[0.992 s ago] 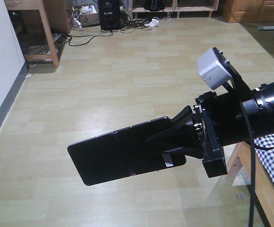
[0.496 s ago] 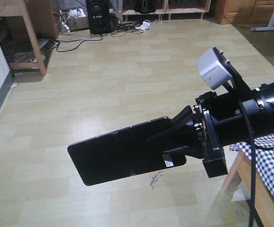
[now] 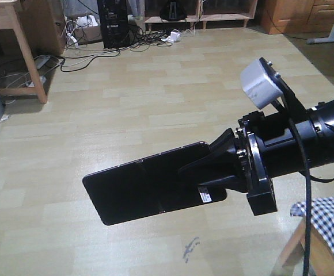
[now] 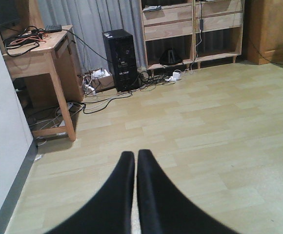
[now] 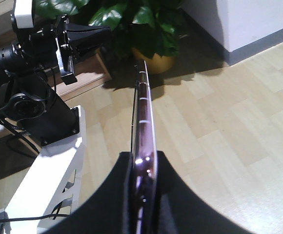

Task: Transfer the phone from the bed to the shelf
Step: 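Hold the phone in the right gripper while driving across the floor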

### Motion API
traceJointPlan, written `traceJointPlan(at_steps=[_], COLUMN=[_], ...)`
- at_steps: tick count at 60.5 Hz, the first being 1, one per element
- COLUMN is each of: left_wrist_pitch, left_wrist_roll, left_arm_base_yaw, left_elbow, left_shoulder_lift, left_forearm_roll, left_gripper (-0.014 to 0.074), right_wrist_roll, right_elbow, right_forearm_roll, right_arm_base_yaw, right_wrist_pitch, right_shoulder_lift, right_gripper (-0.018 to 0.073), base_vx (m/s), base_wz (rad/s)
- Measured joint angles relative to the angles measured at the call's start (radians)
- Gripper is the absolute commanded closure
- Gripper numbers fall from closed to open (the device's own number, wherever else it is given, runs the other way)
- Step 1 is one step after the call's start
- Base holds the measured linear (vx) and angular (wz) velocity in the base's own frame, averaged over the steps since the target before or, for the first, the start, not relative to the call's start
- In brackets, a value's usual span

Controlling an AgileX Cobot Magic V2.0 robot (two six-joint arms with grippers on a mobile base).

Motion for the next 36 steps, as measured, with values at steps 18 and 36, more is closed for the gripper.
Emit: traceJointPlan(at_steps=[18,36], left_wrist_pitch=[0.000,0.000], left_wrist_roll=[0.000,0.000], left_arm_base_yaw=[0.000,0.000], left_elbow=[0.000,0.000], left_shoulder_lift=[0.000,0.000], left_forearm_roll=[0.000,0.000], left_gripper=[0.0595,0.0595], right_wrist_roll=[0.000,0.000], right_elbow=[0.000,0.000], right_forearm_roll=[0.000,0.000], right_arm_base_yaw=[0.000,0.000], right_wrist_pitch=[0.000,0.000], right_shoulder_lift=[0.000,0.000], right_gripper=[0.0561,0.0561], base_vx=[0.35,0.34], base_wz=[-0.04,-0.12])
